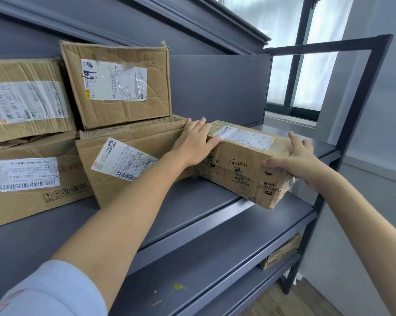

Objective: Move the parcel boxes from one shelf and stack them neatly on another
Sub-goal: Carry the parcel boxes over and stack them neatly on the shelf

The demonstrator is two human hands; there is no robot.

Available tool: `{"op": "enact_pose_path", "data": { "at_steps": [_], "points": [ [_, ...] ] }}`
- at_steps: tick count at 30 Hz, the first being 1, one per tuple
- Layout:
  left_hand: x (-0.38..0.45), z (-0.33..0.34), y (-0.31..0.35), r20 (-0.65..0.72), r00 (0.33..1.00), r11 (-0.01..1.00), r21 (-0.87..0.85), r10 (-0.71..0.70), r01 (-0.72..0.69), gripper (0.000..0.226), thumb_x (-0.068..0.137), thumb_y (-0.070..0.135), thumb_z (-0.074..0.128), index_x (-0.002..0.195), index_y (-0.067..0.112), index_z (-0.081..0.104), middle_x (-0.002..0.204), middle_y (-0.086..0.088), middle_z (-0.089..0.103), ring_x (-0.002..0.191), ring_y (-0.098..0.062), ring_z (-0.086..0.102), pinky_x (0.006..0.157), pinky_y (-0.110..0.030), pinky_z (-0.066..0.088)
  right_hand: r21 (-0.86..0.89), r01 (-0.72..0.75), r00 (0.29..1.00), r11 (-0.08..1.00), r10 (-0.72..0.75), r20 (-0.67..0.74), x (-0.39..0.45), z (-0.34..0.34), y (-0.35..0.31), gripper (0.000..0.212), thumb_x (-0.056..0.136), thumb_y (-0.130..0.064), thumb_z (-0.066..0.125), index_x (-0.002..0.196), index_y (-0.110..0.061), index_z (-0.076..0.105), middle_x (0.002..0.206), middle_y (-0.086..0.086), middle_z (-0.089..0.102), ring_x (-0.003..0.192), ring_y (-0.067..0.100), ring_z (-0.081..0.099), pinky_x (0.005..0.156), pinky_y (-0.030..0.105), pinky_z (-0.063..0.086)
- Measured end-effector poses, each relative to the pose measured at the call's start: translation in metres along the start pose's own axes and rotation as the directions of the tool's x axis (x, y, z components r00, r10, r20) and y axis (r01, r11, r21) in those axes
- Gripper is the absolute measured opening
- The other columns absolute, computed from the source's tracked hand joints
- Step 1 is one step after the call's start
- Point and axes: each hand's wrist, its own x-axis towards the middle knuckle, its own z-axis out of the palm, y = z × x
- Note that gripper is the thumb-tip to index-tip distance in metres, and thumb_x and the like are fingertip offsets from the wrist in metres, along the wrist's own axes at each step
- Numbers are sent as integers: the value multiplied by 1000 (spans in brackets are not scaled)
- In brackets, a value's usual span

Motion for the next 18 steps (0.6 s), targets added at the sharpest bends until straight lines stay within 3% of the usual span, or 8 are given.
{"op": "enact_pose_path", "data": {
  "at_steps": [6, 11, 13, 14, 16, 17, 18],
  "points": [
    [1, 0, -1, -63, 998, 995, -97, -13, 7, 52, 101, 39, 33, 139, 4, 38, 152, -16, 28, 143, -24, 19, 117, -35, -2, 6, 60, 983, 998, -58, -177, -17, -15, 2, 104, 64, -21, 85, 147, -25, 22, 146, 5, 19, 130, 24, 31, 95, 35, 38],
    [-8, -10, 9, -84, 996, 979, -201, -31, 14, 50, 101, 34, 36, 142, 6, 35, 154, -14, 25, 145, -23, 12, 115, -32, 8, -116, 283, 909, 952, -305, -284, -41, -36, 6, 107, 57, -14, 89, 144, -23, 27, 145, 2, 23, 126, 7, 25, 110, 33, 27],
    [-14, -20, 19, -92, 991, 936, -347, -99, 62, 51, 101, 39, 34, 143, 9, 34, 152, -11, 31, 142, -23, 22, 111, -32, 19, -126, 376, 873, 918, -397, -282, -52, -46, 12, 110, 48, -20, 92, 139, -33, 32, 141, -9, 27, 127, 4, 27, 111, 35, 29],
    [-18, -26, 23, -46, 988, 862, -496, -149, 106, 52, 100, 44, 33, 141, 12, 36, 146, -8, 40, 137, -22, 33, 106, -33, 28, -105, 431, 856, 896, -443, -266, -57, -49, 15, 109, 42, -32, 91, 133, -43, 33, 137, -17, 28, 129, 6, 29, 109, 37, 33],
    [-27, -42, 28, 115, 985, 499, -850, -132, 166, 50, 95, 51, 37, 128, 15, 47, 119, -1, 63, 112, -17, 59, 87, -29, 47, -19, 528, 828, 849, -520, -209, -66, -53, 13, 108, 29, -55, 85, 122, -61, 31, 136, -25, 28, 133, 15, 35, 101, 36, 44],
    [-34, -49, 28, 173, 980, 311, -930, -94, 194, 48, 93, 49, 44, 124, 12, 49, 106, 1, 67, 96, -13, 65, 74, -26, 52, -1, 568, 811, 823, -559, -172, -66, -54, 12, 108, 28, -66, 83, 122, -63, 30, 138, -25, 27, 135, 18, 35, 97, 31, 46],
    [-40, -55, 26, 212, 975, 189, -957, -72, 222, 48, 90, 42, 52, 125, 10, 48, 99, 1, 68, 86, -11, 68, 65, -24, 53, -11, 605, 787, 796, -600, -141, -65, -54, 12, 106, 31, -73, 79, 124, -63, 30, 141, -25, 23, 137, 20, 32, 97, 28, 46]
  ]
}}
